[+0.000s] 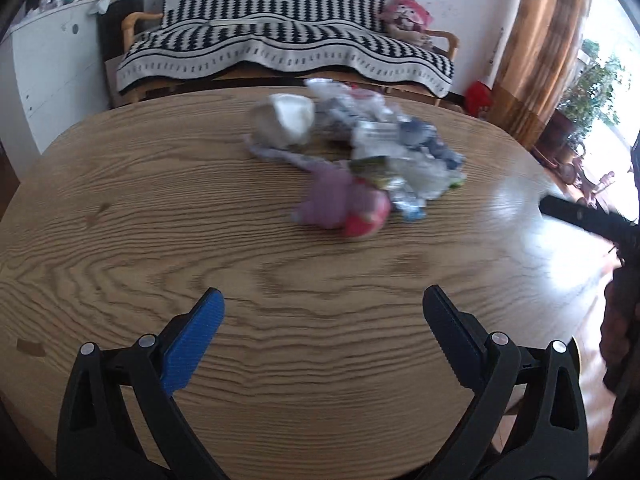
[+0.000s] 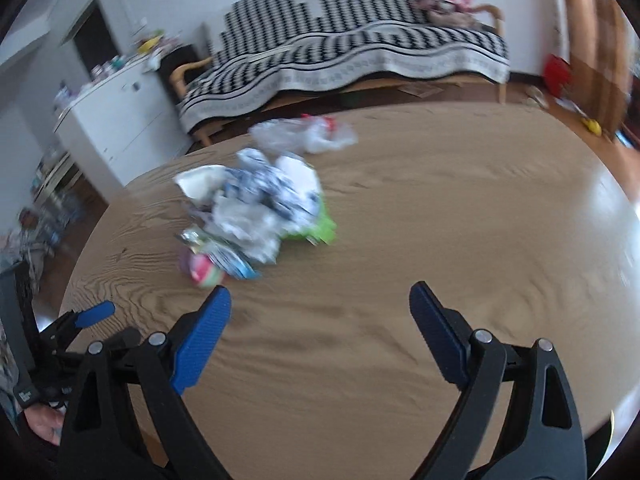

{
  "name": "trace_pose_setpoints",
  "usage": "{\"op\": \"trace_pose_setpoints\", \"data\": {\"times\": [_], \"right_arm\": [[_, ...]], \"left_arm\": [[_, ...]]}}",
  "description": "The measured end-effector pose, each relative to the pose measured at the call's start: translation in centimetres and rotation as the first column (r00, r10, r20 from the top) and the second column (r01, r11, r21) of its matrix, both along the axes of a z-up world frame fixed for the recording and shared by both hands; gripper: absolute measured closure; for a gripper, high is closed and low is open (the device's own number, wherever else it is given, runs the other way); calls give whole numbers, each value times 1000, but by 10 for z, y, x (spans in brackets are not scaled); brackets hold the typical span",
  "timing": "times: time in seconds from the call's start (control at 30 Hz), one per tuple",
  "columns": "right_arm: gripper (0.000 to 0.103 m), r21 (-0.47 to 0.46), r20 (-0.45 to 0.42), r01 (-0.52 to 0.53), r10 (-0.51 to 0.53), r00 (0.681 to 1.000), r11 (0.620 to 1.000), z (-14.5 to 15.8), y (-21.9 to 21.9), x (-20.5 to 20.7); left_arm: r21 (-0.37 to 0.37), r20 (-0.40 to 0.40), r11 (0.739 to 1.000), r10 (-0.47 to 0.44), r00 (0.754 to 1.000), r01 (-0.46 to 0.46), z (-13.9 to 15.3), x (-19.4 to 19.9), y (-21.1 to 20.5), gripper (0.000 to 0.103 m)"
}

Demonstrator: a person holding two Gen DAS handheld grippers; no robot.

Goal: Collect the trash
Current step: 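Grasp the purple plush toy with the left tool while the right tool grasps crumpled paper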

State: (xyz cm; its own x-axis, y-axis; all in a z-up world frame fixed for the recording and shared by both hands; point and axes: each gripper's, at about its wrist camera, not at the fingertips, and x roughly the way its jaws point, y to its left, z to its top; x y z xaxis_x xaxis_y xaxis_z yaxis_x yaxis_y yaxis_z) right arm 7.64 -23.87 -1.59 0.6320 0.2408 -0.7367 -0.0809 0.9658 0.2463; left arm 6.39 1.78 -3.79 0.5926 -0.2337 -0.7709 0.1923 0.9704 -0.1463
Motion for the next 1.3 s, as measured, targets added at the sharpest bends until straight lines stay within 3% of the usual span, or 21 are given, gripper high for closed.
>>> {"op": "trace_pose_setpoints", "data": {"times": [0.17,0.27,0.6,0.7,0.77,0.8,0.9,1.0,1.3], "right_arm": [[19,-90,21,-64,66,998,994,2,24,47],[23,-121,-3,-102,102,995,987,-8,34,77],[46,-97,-81,-155,147,986,983,-41,35,121],[70,-71,-85,-168,162,983,983,-44,36,121],[73,-68,-76,-169,164,983,983,-42,37,118],[74,-69,-69,-172,168,983,983,-39,37,115],[74,-49,-42,-152,150,988,987,-28,32,103],[74,-27,-12,-122,121,993,992,-15,25,87],[74,-21,24,-88,88,996,996,13,11,39]], "left_arm": [[-6,-2,999,-37,999,37,-9,11,-4,6],[32,-11,996,-81,997,81,-16,36,-25,6],[43,-38,990,-134,990,136,-46,92,-51,6],[61,-25,990,-125,992,127,-48,97,-52,7],[43,-20,992,-121,992,122,-46,97,-49,11],[37,-16,993,-115,993,115,-45,97,-48,28],[7,-25,993,-115,993,115,-42,96,-43,37],[32,-20,995,-97,995,97,-37,88,-39,43],[69,30,997,-40,999,37,-6,47,-3,43]]}}
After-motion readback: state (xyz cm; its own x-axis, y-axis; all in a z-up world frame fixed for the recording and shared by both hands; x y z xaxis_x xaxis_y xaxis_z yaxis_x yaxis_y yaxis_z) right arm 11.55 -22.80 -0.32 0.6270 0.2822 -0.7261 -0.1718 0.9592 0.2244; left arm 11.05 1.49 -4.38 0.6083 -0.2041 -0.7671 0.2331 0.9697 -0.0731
